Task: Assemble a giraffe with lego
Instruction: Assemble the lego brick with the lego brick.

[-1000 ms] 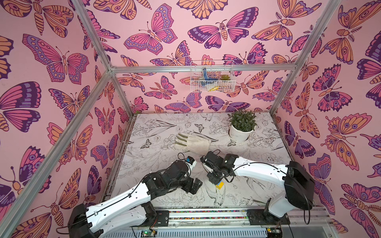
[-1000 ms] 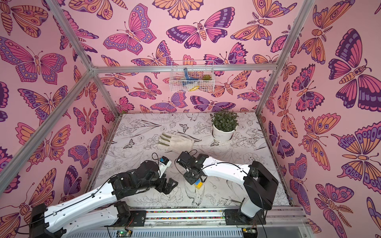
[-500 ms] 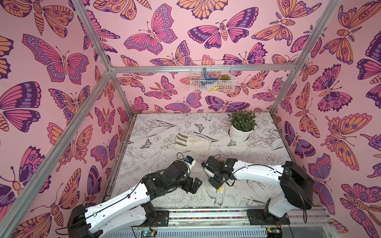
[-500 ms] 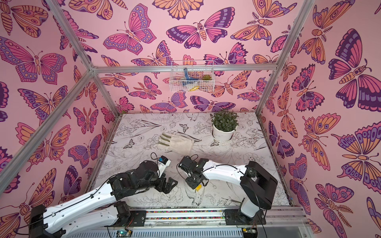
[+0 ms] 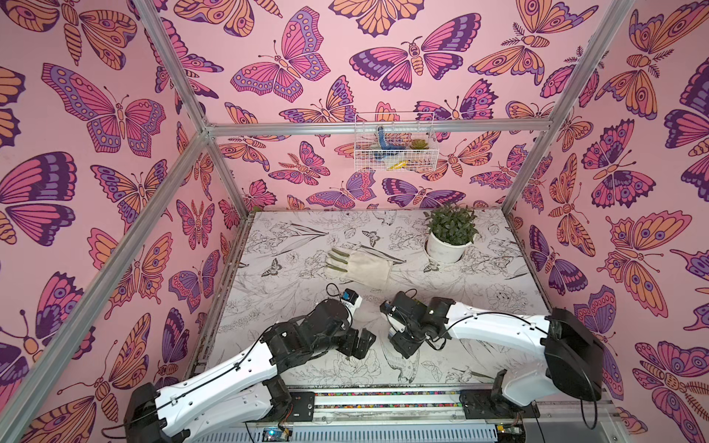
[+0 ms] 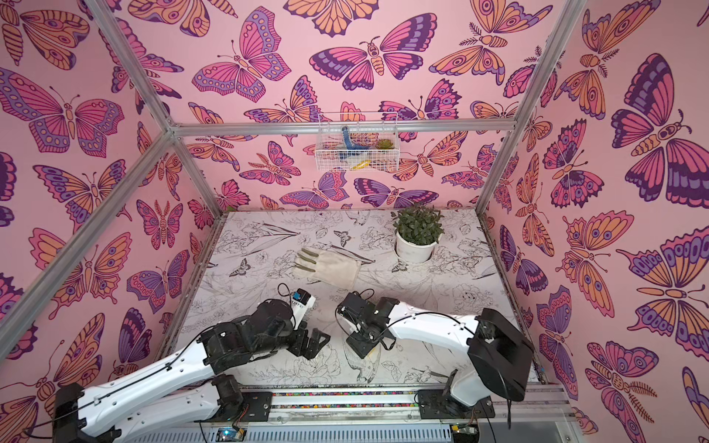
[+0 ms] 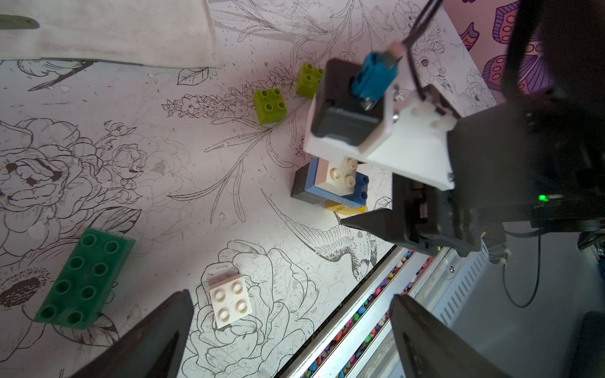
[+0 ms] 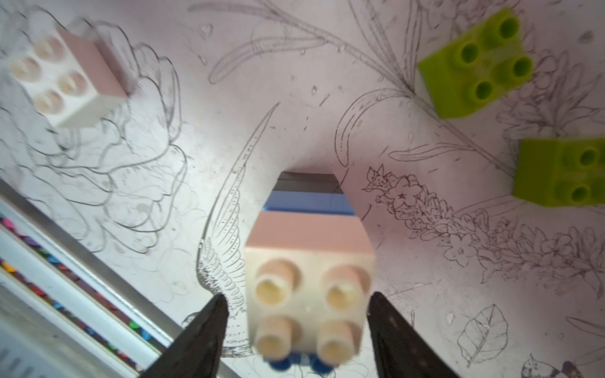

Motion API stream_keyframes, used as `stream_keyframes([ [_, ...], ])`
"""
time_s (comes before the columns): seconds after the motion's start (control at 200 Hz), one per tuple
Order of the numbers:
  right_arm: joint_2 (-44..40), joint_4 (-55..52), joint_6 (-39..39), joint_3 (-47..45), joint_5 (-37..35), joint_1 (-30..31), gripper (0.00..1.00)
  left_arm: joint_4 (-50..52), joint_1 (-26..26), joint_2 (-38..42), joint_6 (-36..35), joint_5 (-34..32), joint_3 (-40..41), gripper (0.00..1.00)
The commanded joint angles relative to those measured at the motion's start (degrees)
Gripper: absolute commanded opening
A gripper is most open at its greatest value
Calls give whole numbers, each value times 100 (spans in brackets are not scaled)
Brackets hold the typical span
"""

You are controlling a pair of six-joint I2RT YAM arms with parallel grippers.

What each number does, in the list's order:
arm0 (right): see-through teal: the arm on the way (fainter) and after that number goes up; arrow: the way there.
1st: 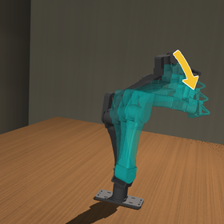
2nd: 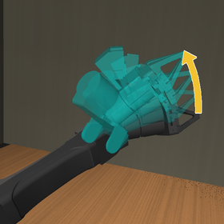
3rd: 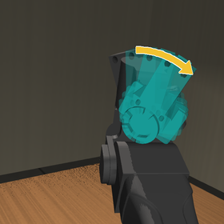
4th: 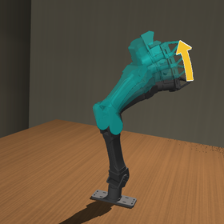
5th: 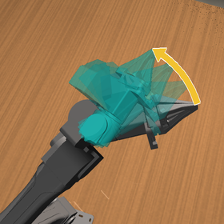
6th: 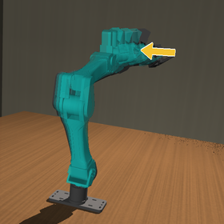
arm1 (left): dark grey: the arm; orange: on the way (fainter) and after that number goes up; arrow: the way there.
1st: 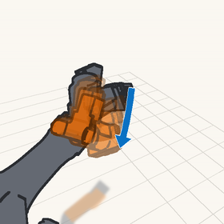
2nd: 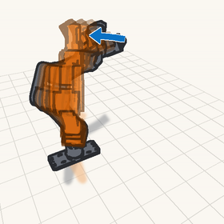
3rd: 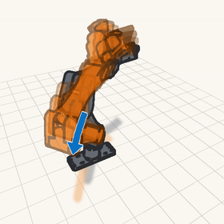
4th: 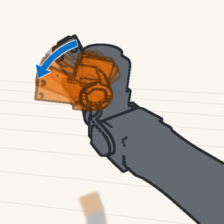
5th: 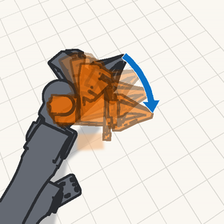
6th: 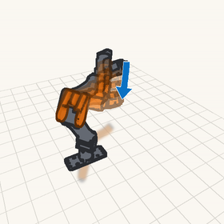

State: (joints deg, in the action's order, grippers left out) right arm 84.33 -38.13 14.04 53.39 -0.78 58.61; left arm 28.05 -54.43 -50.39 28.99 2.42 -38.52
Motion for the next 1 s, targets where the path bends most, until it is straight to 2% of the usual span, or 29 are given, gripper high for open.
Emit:
stream_keyframes([
  [0.0, -269, -182, 153, 60, -36, -19, 85, -98, -5, 21, 20, -128, 117, 100],
  [0.055, -396, -245, 193, 108, -62, -65, 88, -102, -1, 21, 22, -134, 117, 100],
  [0.205, -638, -116, 285, 206, -31, -337, 88, -101, -6, 36, 29, -145, 125, 100],
  [0.32, -457, -8, 253, 314, 199, -633, 87, -96, -7, 79, 74, -149, 152, 100],
  [0.571, 7, 121, 133, 565, 510, -667, 85, -52, -6, 291, 145, -256, 277, 100],
  [0.726, 102, 217, 103, 533, 637, -662, 78, 126, -2, 156, 104, -347, 206, 100],
  [0.996, 236, 121, -50, 550, 651, -596, 48, 135, -6, -5, 99, -354, 183, 100],
])
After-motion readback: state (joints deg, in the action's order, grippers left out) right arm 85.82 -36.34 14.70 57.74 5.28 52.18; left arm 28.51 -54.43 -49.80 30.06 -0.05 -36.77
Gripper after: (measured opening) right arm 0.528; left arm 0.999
